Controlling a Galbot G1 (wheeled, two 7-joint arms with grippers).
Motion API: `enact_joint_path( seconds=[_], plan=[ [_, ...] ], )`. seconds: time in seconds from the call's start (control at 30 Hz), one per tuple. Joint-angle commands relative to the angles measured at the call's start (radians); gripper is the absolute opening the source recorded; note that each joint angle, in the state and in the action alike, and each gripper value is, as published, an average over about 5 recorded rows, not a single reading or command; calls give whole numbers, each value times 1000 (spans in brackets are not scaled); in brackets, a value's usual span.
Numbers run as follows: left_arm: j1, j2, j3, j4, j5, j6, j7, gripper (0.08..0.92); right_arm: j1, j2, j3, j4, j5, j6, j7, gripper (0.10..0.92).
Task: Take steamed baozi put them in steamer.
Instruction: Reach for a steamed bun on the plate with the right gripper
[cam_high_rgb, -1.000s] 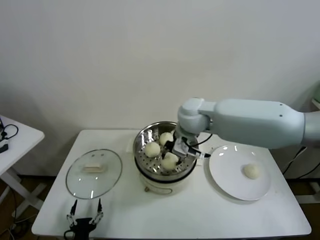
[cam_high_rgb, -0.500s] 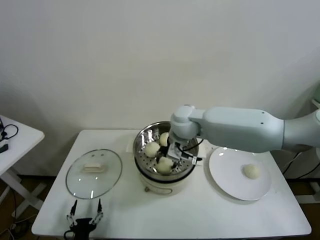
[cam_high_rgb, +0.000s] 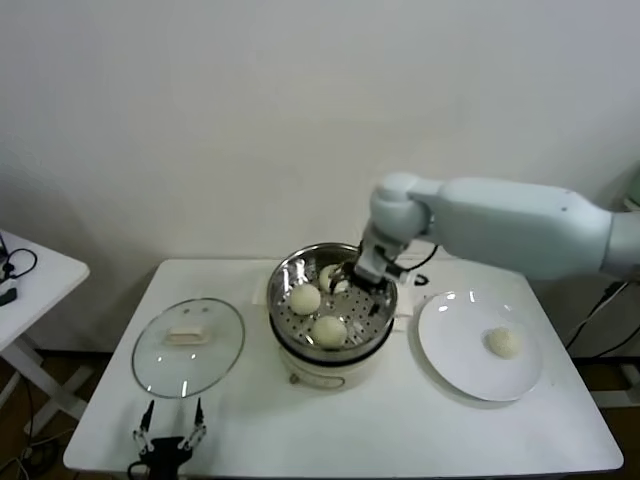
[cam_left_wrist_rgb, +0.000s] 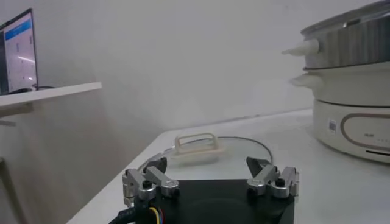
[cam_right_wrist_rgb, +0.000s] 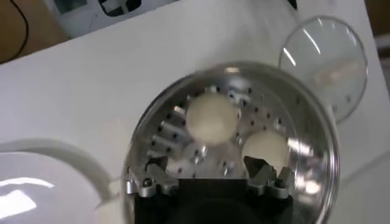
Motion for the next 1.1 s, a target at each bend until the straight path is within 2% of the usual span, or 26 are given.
enact_joint_path(
  seconds=[0.03, 0.23, 0.5, 0.77, 1.1],
  plan=[
    [2, -4, 2, -6, -2, 1, 1, 823, 175, -225, -272, -176, 242, -149, -20, 823],
    [8, -5, 6, -20, -12, 4, 2, 823, -55, -394, -124, -213, 53, -220, 21, 823],
    [10, -12, 6, -30, -13, 7, 3, 823, -404, -471, 144, -285, -121, -254, 71, 823],
    [17, -11, 6, -29, -6, 4, 3, 823, -591, -450, 318, -369, -191, -238, 78, 823],
    [34, -12, 4, -30, 7, 2, 1, 823, -661, -380, 394, -484, -241, -191, 80, 823]
  ],
)
